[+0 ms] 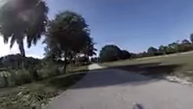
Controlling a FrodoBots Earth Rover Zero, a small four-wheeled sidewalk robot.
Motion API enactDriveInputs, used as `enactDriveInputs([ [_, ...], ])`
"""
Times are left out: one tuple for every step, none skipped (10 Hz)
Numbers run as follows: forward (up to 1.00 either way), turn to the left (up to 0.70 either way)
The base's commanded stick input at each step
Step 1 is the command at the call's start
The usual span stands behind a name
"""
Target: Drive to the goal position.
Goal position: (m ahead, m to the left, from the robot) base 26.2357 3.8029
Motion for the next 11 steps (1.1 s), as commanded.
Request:
enactDriveInputs([
  [0.7, 0.0],
  [0.7, 0.0],
  [0.7, 0.0],
  [0.7, 0.0],
  [0.7, 0.0],
  [0.7, 0.0],
  [0.7, 0.0],
  [0.7, 0.0],
  [0.7, 0.0],
  [0.7, 0.0],
  [0.7, 0.0],
])
